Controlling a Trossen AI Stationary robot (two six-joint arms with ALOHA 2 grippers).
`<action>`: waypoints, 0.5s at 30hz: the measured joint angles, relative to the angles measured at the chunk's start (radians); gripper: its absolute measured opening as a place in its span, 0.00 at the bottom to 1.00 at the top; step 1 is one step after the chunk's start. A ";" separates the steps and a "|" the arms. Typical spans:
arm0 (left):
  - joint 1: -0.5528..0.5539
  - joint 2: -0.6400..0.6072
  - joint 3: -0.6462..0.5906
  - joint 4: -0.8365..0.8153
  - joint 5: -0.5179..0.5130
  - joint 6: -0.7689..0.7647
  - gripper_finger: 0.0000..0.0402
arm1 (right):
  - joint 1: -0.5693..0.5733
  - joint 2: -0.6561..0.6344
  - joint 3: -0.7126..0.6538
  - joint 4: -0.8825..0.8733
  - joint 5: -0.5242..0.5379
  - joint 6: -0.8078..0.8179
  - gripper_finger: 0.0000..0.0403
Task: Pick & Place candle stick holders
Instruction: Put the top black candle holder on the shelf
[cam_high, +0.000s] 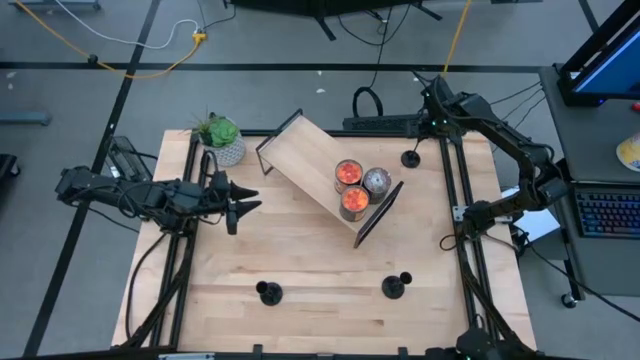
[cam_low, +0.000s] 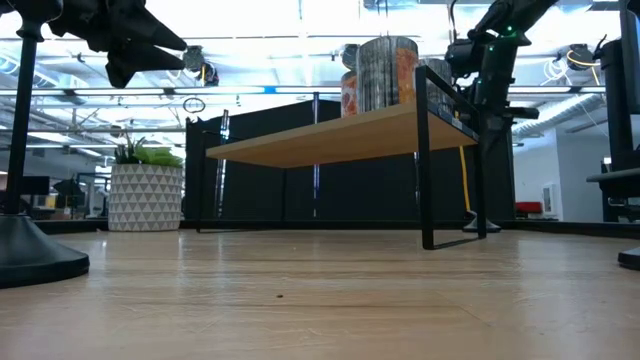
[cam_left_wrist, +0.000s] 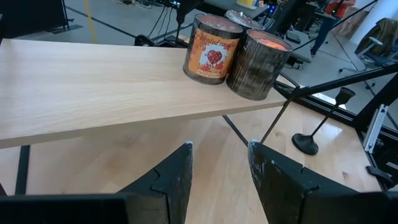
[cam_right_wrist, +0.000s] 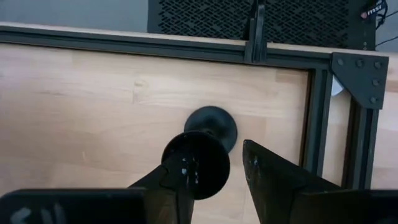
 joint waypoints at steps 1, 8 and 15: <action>0.000 0.000 0.000 0.000 0.000 0.000 0.41 | -0.004 0.000 0.000 -0.001 0.000 0.000 0.31; 0.000 0.000 0.000 0.000 0.000 0.001 0.41 | -0.037 -0.003 -0.043 0.009 -0.008 0.003 0.28; 0.000 0.000 0.000 -0.001 0.000 0.001 0.41 | -0.045 -0.004 -0.115 0.118 -0.056 -0.019 0.18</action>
